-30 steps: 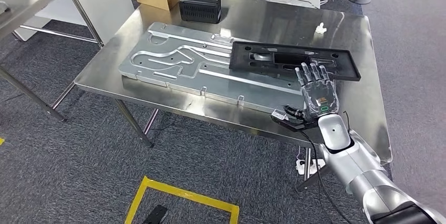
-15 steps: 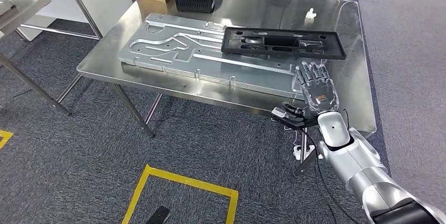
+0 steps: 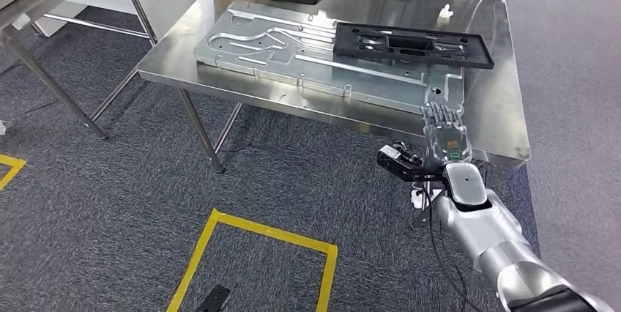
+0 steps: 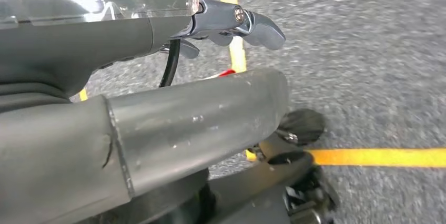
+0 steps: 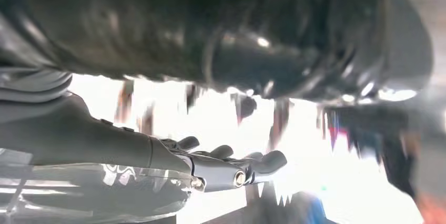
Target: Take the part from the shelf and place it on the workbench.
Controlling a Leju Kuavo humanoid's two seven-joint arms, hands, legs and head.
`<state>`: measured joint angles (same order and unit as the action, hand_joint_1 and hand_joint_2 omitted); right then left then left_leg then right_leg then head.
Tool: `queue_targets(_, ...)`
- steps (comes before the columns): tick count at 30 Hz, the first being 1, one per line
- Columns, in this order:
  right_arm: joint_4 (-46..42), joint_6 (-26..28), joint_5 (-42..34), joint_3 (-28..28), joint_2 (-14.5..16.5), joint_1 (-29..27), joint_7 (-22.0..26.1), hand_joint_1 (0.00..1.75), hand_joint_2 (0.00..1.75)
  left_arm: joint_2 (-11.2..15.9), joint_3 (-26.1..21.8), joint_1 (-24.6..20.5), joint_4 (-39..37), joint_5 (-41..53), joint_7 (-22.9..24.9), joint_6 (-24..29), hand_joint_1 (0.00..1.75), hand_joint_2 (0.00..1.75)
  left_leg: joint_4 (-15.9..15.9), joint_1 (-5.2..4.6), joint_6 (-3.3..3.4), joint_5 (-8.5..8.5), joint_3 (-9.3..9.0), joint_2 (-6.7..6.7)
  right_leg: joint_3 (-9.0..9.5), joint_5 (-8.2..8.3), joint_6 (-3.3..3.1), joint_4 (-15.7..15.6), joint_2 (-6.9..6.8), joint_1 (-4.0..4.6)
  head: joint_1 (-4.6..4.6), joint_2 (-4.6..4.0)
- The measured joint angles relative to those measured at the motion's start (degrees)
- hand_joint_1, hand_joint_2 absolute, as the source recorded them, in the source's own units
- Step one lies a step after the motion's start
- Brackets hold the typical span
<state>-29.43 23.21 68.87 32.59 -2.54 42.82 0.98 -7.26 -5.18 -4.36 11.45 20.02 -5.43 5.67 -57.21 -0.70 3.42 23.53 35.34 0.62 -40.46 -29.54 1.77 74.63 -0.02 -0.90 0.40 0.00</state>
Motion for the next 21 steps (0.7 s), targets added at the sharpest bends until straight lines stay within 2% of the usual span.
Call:
queue_targets(1,-0.9,-1.69,-4.67,-2.05,0.99,-2.7,1.28,0.0,0.0,-0.01,-0.49,0.26,0.0,-0.55,-0.28,0.32,0.0,0.0,-0.06,-0.13,-0.04,-0.53,0.6,-0.02,2.82,1.29,-0.62,-2.84,-0.02,0.33,-0.01,0.0)
queue_targets(2,-1.64,-3.12,-9.33,-3.96,1.99,-5.66,2.34,0.0,0.0,-0.06,-0.98,0.5,0.0,-1.03,-0.55,0.63,0.0,0.0,-0.19,-0.29,-0.13,-0.94,1.06,-0.03,6.32,1.41,-1.37,-7.04,-0.12,0.76,-0.02,0.0)
queue_targets(3,-2.12,-4.01,-14.11,-6.02,3.15,-8.9,3.25,0.0,0.0,-0.11,-1.5,0.71,0.0,-1.46,-0.72,0.94,0.0,0.0,-0.34,-0.41,-0.27,-1.29,1.35,-0.06,9.68,0.65,-1.96,-11.61,-0.34,1.06,-0.05,0.0)
queue_targets(4,-2.12,-4.16,-18.72,-8.21,4.11,-12.37,4.03,0.0,0.0,-0.15,-2.0,0.87,-0.01,-1.75,-0.79,1.24,0.0,0.0,-0.47,-0.39,-0.48,-1.65,1.51,-0.09,12.12,-0.43,-2.34,-15.17,-0.54,1.29,-0.08,0.0)
queue_targets(5,-1.48,-3.52,-23.54,-10.86,5.02,-15.96,4.89,0.0,0.0,-0.19,-2.53,1.05,-0.01,-1.99,-0.75,1.55,0.0,0.0,-0.5,-0.34,-0.73,-2.02,1.58,-0.15,13.53,-1.3,-2.54,-17.45,-0.77,1.48,-0.07,0.0)
queue_targets(6,-0.09,-2.34,-28.28,-14.06,5.86,-19.52,5.69,0.0,0.44,-0.17,-3.09,1.3,-0.04,-2.22,-0.67,1.88,0.0,0.0,-0.45,-0.31,-1.03,-2.44,1.63,-0.3,13.86,-1.34,-2.58,-18.49,-0.96,1.41,-0.05,0.0)
queue_targets(7,1.74,-1.0,-32.74,-17.35,6.43,-22.83,6.24,0.0,0.87,-0.13,-3.61,1.58,-0.08,-2.38,-0.58,2.14,0.0,0.0,-0.51,-0.24,-1.34,-2.44,1.73,-0.48,13.65,-0.87,-2.7,-18.71,-1.15,1.3,-0.02,0.0)
queue_targets(8,3.91,0.05,-37.11,-20.97,6.9,-25.84,6.02,0.0,0.87,-0.08,-4.11,1.91,-0.11,-2.5,-0.52,2.24,0.0,0.0,-1.02,-0.22,-1.66,-1.49,2.06,-0.63,13.34,-0.38,-2.97,-18.99,-1.35,1.11,0.01,0.0)
queue_targets(9,6.15,0.42,-41.1,-24.88,7.17,-28.74,4.14,0.0,0.87,-0.03,-4.52,2.3,-0.16,-2.5,-0.49,2.14,0.0,0.0,-2.45,-0.16,-2.06,0.61,2.61,-0.75,12.86,0.18,-3.21,-19.26,-1.51,0.83,-0.02,0.0)
queue_targets(11,10.02,0.0,-47.52,-32.36,7.26,-33.97,-4.16,0.0,0.0,0.15,-5.08,2.89,-0.19,-2.18,-0.45,1.55,0.0,0.0,-8.17,0.52,-2.92,6.66,4.07,-0.73,11.55,1.16,-3.44,-19.39,-1.63,0.49,-0.09,0.0)
queue_targets(12,11.61,-0.2,-49.56,-35.67,7.23,-36.16,-9.57,0.0,0.0,0.25,-5.28,3.07,-0.2,-2.0,-0.4,1.31,0.0,0.0,-11.69,0.96,-3.36,8.72,4.65,-0.71,10.78,1.71,-3.36,-19.31,-1.62,0.37,-0.1,0.0)
queue_targets(13,12.83,-0.15,-50.66,-38.41,7.29,-37.87,-14.66,0.0,0.0,0.35,-5.46,3.11,-0.2,-1.87,-0.39,1.2,0.0,0.0,-14.54,1.35,-3.74,9.2,4.87,-0.7,9.94,2.23,-3.16,-19.15,-1.42,0.27,-0.1,0.0)
queue_targets(14,13.81,-0.1,-51.06,-40.74,7.45,-39.12,-18.99,0.0,0.0,0.43,-5.66,3.1,-0.2,-1.82,-0.42,1.17,0.0,0.0,-16.05,1.64,-4.04,8.35,4.47,-0.7,9.06,2.72,-2.92,-18.91,-1.1,0.13,-0.11,0.0)
queue_targets(15,14.53,-0.31,-50.87,-42.57,7.72,-40.0,-21.87,0.0,0.0,0.47,-5.88,3.09,-0.2,-1.79,-0.49,1.15,0.0,0.0,-15.66,1.84,-4.23,6.7,3.16,-0.75,8.2,3.16,-2.62,-18.57,-0.61,-0.05,-0.11,0.0)
queue_targets(16,15.1,-0.72,-50.4,-43.98,8.1,-40.57,-23.46,0.0,0.0,0.51,-6.08,3.08,-0.2,-1.67,-0.56,1.14,0.0,0.0,-13.28,1.98,-4.32,5.15,0.82,-0.98,7.36,3.56,-2.27,-18.15,0.07,-0.25,-0.12,0.0)
queue_targets(17,15.49,-1.21,-49.79,-44.89,8.51,-40.88,-23.73,0.0,0.0,0.55,-6.25,3.05,-0.2,-1.51,-0.62,1.11,0.0,0.0,-9.44,2.07,-4.27,4.71,-2.16,-1.67,6.63,3.9,-1.91,-17.68,0.71,-0.43,-0.13,0.0)
queue_targets(18,15.79,-1.64,-49.15,-45.51,8.98,-41.03,-22.78,0.0,0.0,0.58,-6.37,3.03,-0.2,-1.23,-0.64,1.08,0.0,0.0,-5.25,2.06,-4.14,5.08,-5.17,-2.44,6.02,4.22,-1.52,-17.2,1.43,-0.53,-0.12,0.0)
queue_targets(19,16.01,-1.92,-48.69,-45.96,9.36,-41.07,-21.15,0.0,0.0,0.6,-6.43,2.99,-0.2,-0.91,-0.58,1.03,0.0,0.0,-1.96,2.0,-3.9,5.99,-7.3,-3.04,5.54,4.54,-1.07,-16.81,2.05,-0.57,-0.11,0.0)
queue_targets(20,16.18,-2.12,-48.38,-46.39,9.67,-41.07,-19.24,0.0,0.0,0.62,-6.45,2.92,-0.21,-0.61,-0.51,0.99,0.0,0.0,-0.05,1.88,-3.61,6.96,-8.41,-3.37,5.23,4.89,-0.6,-16.61,2.58,-0.55,-0.09,0.0)
queue_targets(21,16.37,-2.26,-48.1,-46.83,9.91,-41.08,-17.28,0.0,0.0,0.63,-6.46,2.83,-0.21,-0.3,-0.43,0.96,0.0,0.0,0.65,1.72,-3.23,7.26,-8.71,-3.13,5.06,5.27,-0.11,-16.58,3.06,-0.54,-0.07,0.0)
